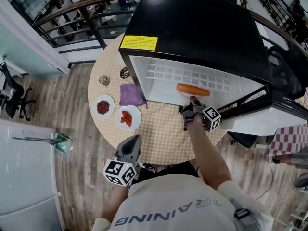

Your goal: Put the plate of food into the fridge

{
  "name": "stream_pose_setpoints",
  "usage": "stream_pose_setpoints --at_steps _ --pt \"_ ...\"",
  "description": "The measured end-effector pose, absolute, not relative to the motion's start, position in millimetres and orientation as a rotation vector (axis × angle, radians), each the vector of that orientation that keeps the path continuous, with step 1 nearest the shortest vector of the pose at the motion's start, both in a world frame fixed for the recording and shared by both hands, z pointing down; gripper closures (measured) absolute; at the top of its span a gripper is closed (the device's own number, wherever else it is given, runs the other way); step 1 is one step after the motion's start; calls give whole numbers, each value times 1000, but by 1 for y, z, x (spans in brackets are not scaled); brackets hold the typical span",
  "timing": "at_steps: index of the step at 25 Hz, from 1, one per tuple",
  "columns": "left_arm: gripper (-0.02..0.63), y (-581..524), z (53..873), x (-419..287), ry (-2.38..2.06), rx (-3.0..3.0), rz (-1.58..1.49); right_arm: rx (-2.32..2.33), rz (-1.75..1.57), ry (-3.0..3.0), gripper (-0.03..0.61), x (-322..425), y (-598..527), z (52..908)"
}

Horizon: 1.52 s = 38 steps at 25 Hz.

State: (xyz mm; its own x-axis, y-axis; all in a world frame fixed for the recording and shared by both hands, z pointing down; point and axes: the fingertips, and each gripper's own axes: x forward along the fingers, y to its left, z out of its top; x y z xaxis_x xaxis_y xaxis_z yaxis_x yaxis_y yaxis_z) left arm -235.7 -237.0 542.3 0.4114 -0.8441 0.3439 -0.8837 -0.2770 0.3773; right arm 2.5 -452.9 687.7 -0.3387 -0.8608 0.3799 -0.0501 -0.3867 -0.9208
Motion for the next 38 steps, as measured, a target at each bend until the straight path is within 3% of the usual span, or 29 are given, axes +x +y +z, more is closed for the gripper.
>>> stream_pose_setpoints --at_steps 24,34,38 --pt "606 -236 553 -245 -1492 2110 117 -1408 -1804 1355 531 3 -497 699" --pt "606 -237 556 -243 -1480 2096 100 -1380 -1722 1769 409 -19 -497 683" --pt "606 -235 559 -244 -1483 2082 94 -1432 -1709 1942 391 -25 -493 684"
